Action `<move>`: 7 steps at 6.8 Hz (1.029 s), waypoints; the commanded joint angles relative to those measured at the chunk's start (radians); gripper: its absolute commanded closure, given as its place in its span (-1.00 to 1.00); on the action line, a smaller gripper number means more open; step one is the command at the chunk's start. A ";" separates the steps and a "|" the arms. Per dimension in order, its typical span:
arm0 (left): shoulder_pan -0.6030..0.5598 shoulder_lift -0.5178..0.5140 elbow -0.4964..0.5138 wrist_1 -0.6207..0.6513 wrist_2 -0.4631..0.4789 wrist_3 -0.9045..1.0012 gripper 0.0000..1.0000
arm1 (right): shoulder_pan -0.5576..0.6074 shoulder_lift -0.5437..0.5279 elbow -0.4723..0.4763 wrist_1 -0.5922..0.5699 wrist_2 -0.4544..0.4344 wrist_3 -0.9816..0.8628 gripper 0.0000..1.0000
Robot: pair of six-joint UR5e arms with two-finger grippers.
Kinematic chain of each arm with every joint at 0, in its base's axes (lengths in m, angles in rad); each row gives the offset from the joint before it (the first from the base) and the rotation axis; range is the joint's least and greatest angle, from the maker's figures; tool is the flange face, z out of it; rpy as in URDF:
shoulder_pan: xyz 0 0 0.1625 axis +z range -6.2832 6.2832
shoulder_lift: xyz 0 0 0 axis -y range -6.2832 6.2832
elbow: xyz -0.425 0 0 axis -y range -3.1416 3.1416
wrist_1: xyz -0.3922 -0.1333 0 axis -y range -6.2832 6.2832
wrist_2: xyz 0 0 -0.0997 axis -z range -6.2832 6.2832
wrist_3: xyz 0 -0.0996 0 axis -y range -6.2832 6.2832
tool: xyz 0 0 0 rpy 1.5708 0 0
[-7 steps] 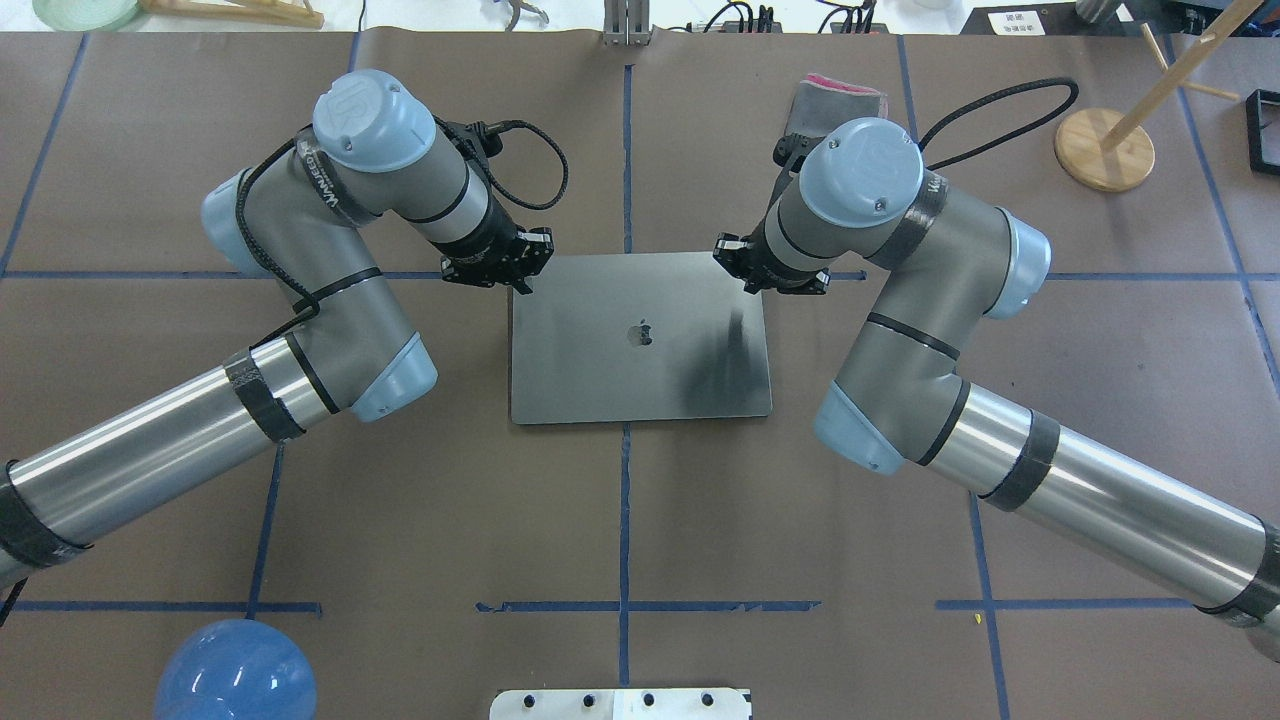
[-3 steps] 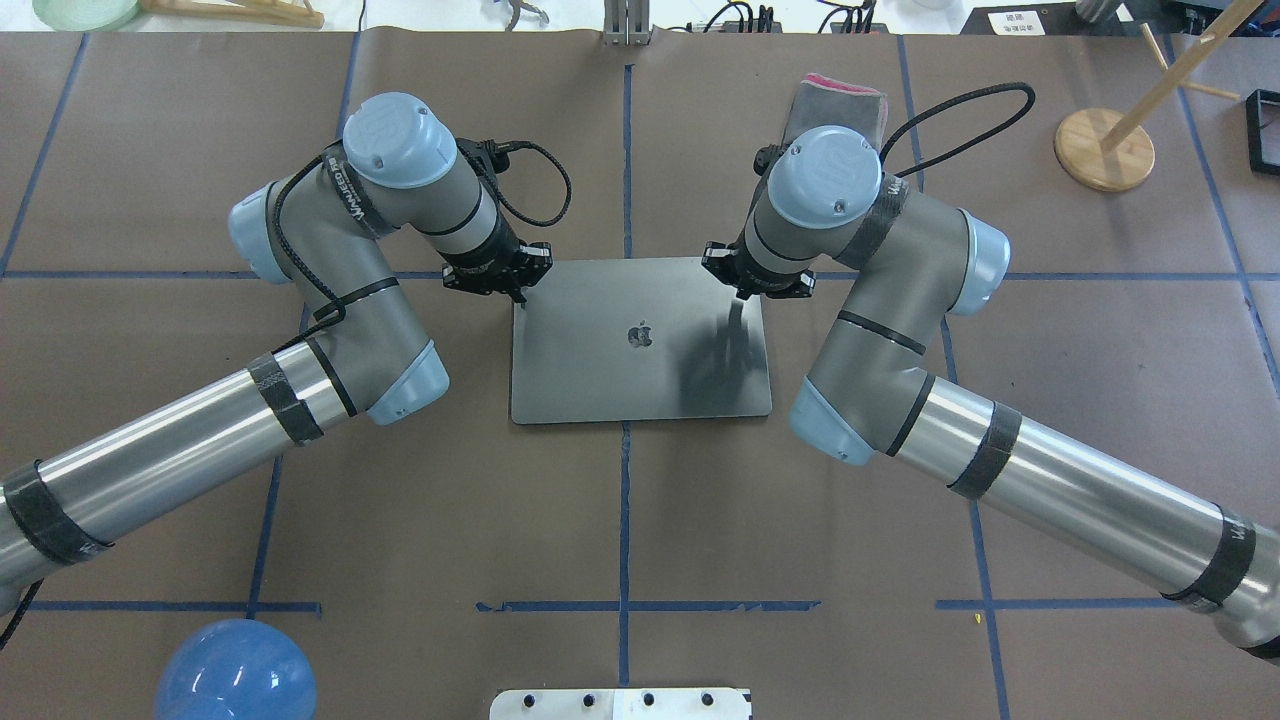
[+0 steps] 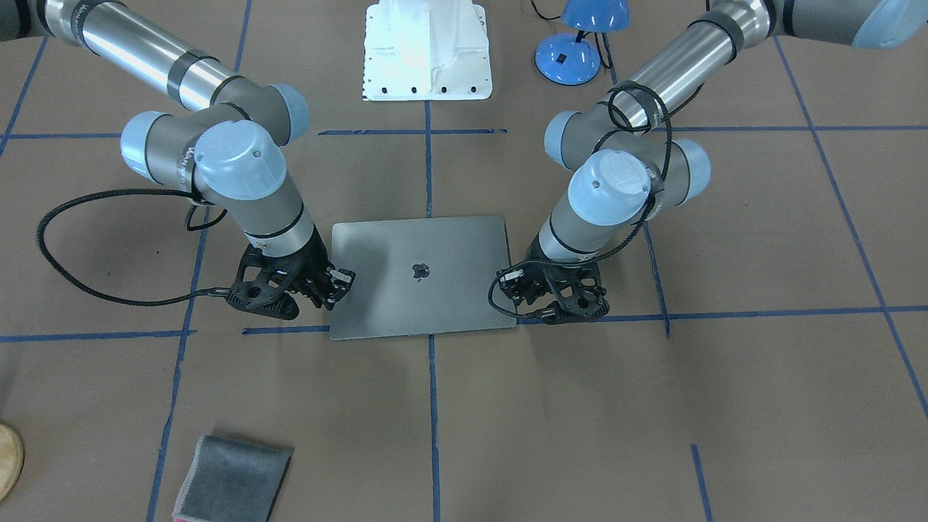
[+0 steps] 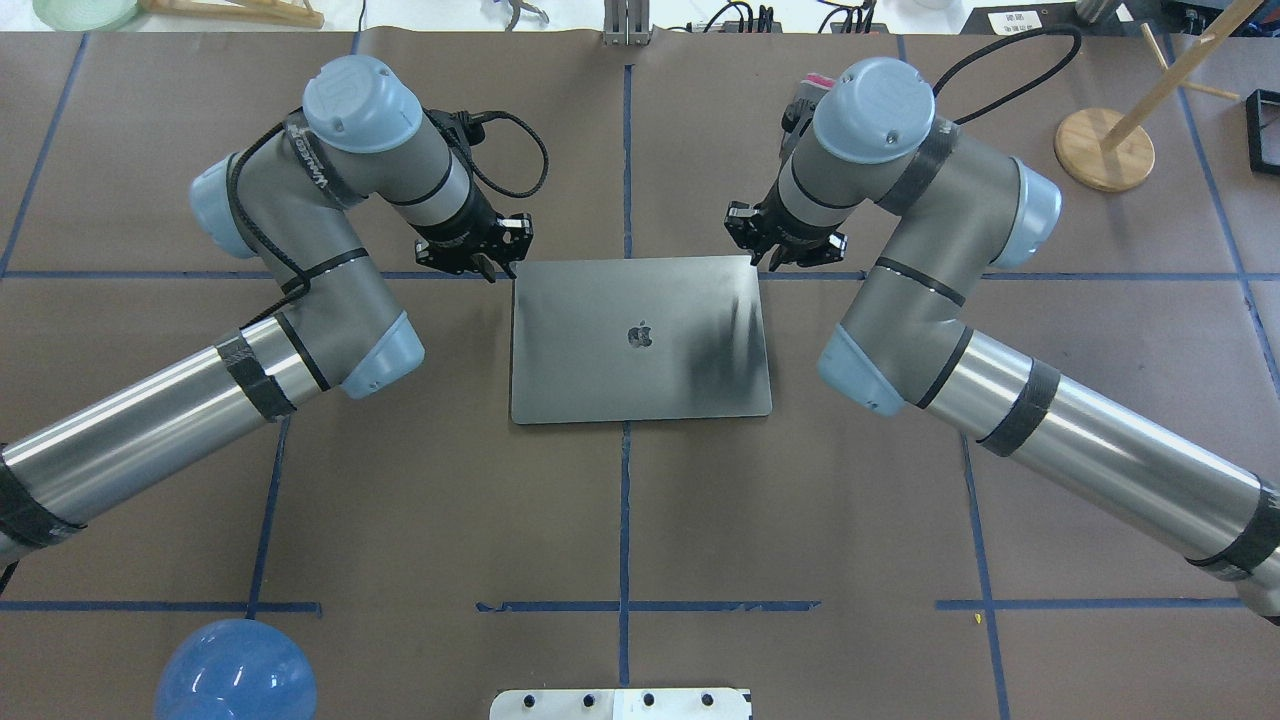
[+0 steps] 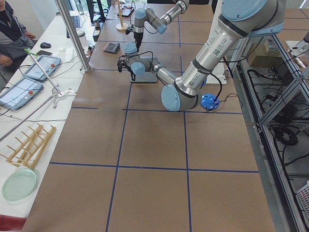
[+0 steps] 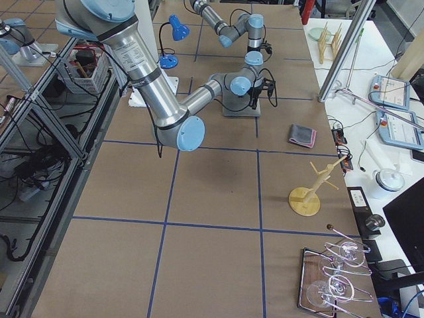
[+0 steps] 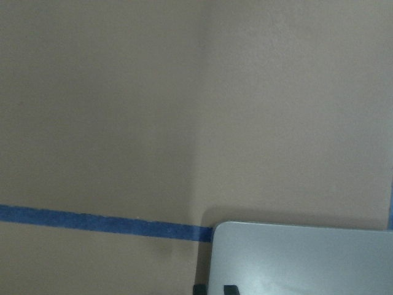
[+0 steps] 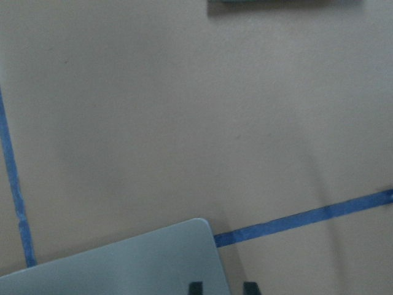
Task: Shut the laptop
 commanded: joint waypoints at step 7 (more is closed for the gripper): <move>-0.707 0.511 -0.393 0.701 -0.146 1.416 -1.00 | 0.688 -0.657 0.366 -0.375 0.268 -1.372 -1.00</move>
